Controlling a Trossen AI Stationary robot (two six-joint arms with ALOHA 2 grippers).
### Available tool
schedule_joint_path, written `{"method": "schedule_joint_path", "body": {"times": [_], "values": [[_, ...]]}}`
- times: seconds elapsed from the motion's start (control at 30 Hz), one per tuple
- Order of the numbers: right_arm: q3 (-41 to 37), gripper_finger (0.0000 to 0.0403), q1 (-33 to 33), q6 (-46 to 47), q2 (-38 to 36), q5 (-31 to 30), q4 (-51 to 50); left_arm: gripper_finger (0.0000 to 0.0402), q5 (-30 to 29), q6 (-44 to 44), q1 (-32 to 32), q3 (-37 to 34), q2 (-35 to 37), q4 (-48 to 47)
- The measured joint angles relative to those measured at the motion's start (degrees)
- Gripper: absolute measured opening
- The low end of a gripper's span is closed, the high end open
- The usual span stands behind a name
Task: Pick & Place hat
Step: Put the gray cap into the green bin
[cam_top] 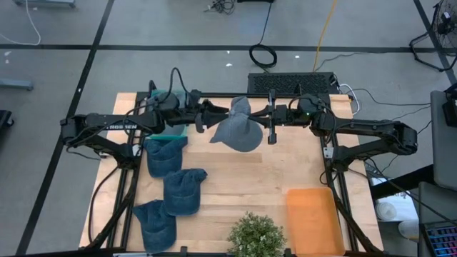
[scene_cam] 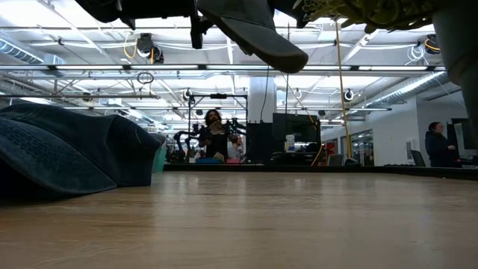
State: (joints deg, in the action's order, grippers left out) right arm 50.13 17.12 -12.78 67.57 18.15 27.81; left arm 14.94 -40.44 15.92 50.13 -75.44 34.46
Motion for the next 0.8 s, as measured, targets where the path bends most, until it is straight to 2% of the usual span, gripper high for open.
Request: {"method": "schedule_joint_path", "body": {"times": [0.23,0.43,0.8], "values": [[0.20,0.0000,-1.09,0.14,-0.02,-0.09,0.44,0.0255,-7.54,3.49,0.34,-0.02,-0.04,-2.98],[2.28,0.0000,-1.60,-1.72,-0.04,-0.43,-3.25,0.0255,-7.41,2.65,0.02,-0.02,-0.04,-2.53],[2.36,0.0000,-1.62,-1.85,-0.02,-1.62,-3.21,0.0255,-5.26,1.06,-0.79,-0.02,-0.04,-0.85]]}}
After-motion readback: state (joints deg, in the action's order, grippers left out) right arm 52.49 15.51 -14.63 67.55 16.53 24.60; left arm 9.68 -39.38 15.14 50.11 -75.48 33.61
